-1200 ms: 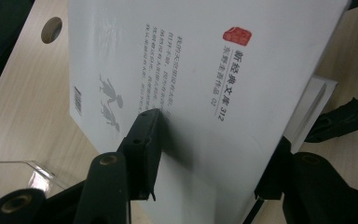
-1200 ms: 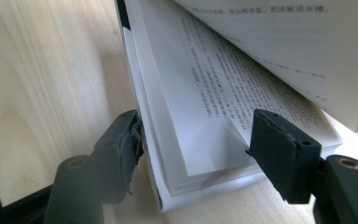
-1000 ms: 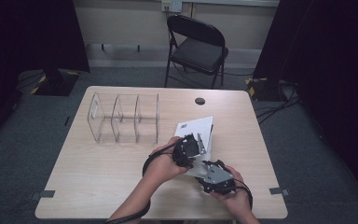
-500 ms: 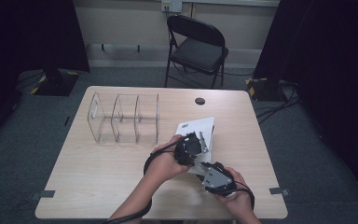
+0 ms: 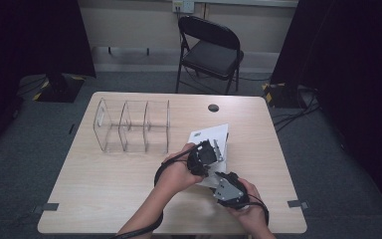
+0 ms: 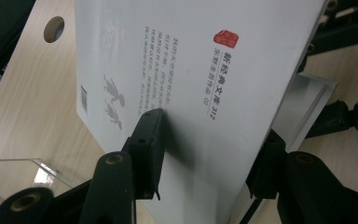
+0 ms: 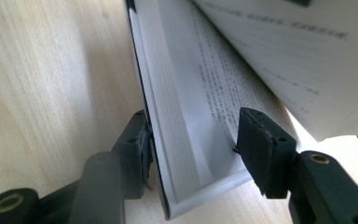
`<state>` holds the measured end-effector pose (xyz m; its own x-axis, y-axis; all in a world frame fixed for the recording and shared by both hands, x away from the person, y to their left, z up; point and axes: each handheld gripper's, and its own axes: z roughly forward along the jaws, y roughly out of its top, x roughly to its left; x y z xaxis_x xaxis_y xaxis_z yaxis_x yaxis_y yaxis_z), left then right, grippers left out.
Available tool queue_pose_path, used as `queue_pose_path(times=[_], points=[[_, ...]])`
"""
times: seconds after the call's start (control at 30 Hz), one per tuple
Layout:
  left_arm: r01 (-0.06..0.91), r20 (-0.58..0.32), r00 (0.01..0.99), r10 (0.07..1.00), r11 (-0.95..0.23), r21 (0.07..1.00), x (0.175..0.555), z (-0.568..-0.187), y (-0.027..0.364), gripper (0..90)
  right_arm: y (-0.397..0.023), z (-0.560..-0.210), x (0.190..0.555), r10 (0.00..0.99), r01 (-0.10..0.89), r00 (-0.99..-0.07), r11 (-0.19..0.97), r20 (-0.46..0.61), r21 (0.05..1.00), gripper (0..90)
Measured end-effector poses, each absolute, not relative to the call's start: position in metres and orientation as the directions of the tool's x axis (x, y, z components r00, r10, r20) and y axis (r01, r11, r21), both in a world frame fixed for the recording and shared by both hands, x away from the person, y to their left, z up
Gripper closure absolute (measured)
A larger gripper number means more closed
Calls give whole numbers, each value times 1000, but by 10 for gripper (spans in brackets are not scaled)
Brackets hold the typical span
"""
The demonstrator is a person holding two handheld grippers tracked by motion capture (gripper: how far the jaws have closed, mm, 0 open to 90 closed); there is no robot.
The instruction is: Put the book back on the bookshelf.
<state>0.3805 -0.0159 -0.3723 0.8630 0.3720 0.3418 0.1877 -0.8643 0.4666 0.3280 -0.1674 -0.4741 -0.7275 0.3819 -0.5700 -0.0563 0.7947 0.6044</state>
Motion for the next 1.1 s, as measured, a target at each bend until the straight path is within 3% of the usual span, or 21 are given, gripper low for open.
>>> queue_pose_path(times=[0.1, 0.6, 0.7, 0.8, 0.97, 1.1], points=[[186, 340, 862, 375, -859, 477, 380, -372, -16, 542, -166, -472, 326, 338, -93, -719, 820, -608, 565, 525], [121, 285, 902, 323, -824, 553, 371, -349, -19, 499, -177, -407, 317, 330, -22, -820, 799, -468, 600, 615], [153, 229, 911, 343, -796, 586, 374, -351, -17, 442, -180, -400, 320, 337, -5, -832, 790, -441, 613, 620], [201, 184, 903, 387, -762, 615, 376, -350, -13, 291, -183, -395, 325, 332, 9, -847, 790, -415, 613, 619], [239, 120, 895, 429, -690, 683, 382, -334, 7, 253, -184, -392, 329, 318, 13, -861, 794, -396, 608, 618], [247, 132, 883, 450, -685, 685, 384, -327, 21, 232, -185, -390, 331, 323, 29, -868, 792, -378, 610, 616]])
